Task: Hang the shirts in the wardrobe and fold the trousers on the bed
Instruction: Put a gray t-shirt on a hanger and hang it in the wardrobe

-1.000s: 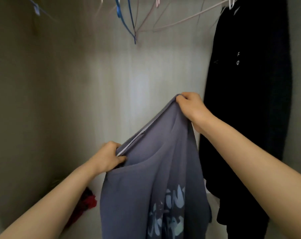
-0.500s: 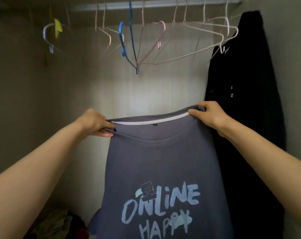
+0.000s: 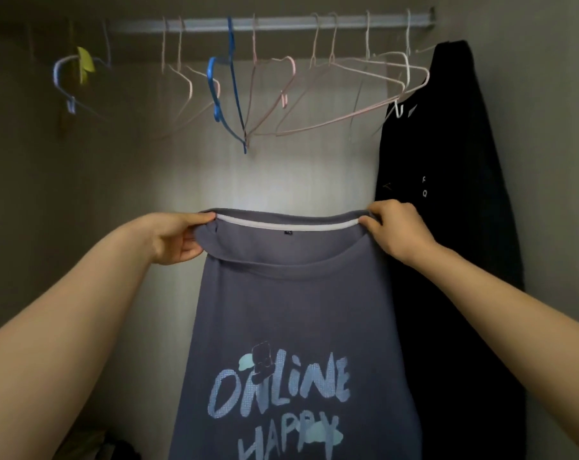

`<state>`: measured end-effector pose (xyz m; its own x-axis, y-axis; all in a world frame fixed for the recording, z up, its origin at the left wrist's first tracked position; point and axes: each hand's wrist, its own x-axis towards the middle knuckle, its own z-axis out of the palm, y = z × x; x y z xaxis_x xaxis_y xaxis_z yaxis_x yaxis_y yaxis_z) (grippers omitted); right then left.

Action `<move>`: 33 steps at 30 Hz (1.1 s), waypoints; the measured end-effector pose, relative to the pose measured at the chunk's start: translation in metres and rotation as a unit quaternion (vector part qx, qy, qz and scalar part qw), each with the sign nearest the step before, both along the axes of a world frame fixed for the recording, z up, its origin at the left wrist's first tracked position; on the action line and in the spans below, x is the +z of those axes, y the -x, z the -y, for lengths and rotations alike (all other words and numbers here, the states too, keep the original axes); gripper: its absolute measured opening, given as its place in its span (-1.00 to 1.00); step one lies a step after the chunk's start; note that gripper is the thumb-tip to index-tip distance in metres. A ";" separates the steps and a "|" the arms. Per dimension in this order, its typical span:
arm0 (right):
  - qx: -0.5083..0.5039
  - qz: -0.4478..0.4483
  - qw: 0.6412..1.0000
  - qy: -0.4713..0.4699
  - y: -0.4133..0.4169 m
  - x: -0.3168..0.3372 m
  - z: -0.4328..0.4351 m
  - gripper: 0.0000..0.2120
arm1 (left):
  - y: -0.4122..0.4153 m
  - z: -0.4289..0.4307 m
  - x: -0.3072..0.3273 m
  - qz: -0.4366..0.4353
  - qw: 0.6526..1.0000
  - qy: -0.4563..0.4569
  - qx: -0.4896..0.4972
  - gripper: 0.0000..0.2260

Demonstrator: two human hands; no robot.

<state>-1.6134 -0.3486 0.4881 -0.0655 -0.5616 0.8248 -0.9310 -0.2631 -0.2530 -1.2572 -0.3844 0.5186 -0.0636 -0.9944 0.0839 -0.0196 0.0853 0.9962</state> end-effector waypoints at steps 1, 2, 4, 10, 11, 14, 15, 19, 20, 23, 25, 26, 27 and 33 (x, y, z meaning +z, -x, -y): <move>-0.012 -0.020 0.999 -0.028 -0.001 -0.001 -0.002 -0.76 | 0.004 0.002 -0.001 0.007 1.000 0.006 0.008 -0.91; -0.020 -0.034 0.997 -0.060 -0.002 -0.002 -0.004 -0.78 | 0.008 0.003 -0.002 0.012 1.000 0.012 0.015 -0.90; -0.025 -0.051 0.992 -0.111 -0.001 -0.002 -0.007 -0.83 | 0.018 0.003 -0.003 0.020 0.999 0.038 0.033 -0.86; -0.010 -0.036 0.998 -0.046 -0.003 0.022 -0.024 -0.78 | 0.050 0.009 0.014 0.069 0.983 0.154 0.072 -0.74; -0.014 -0.034 0.999 -0.018 -0.004 0.031 -0.028 -0.77 | 0.056 0.010 0.018 0.075 0.981 0.165 0.075 -0.73; -0.013 -0.038 0.997 0.069 -0.010 0.055 -0.041 -0.73 | 0.071 0.015 0.029 0.078 0.975 0.192 0.077 -0.73; -0.013 -0.044 0.995 0.094 -0.014 0.063 -0.045 -0.71 | 0.074 0.017 0.033 0.083 0.973 0.200 0.076 -0.73; -0.021 -0.069 0.980 0.184 -0.028 0.098 -0.061 -0.68 | 0.081 0.023 0.046 0.131 0.963 0.227 0.064 -0.72; -0.024 -0.077 0.976 0.204 -0.032 0.108 -0.064 -0.70 | 0.082 0.024 0.048 0.134 0.961 0.233 0.065 -0.70; -0.046 -0.118 0.959 0.252 -0.042 0.138 -0.070 -0.75 | 0.085 0.027 0.056 0.131 0.957 0.248 0.072 -0.63; -0.075 -0.140 0.952 0.263 -0.045 0.160 -0.071 -0.77 | 0.085 0.031 0.059 0.132 0.954 0.257 0.075 -0.63; -0.096 -0.148 0.949 0.261 -0.045 0.172 -0.069 -0.78 | 0.085 0.033 0.060 0.134 0.953 0.261 0.075 -0.64; -0.121 -0.155 0.946 0.256 -0.044 0.184 -0.067 -0.79 | 0.084 0.036 0.061 0.137 0.952 0.264 0.075 -0.66; -0.233 -0.097 0.958 0.136 -0.019 0.238 -0.053 -0.71 | 0.082 0.056 0.059 0.140 0.951 0.268 0.063 -0.72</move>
<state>-1.5945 -0.2957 0.7260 -0.0866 -0.2713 0.9586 -0.9860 0.1607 -0.0436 -1.3393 -0.4406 0.5776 -0.0406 -0.8143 0.5790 -0.3209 0.5594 0.7643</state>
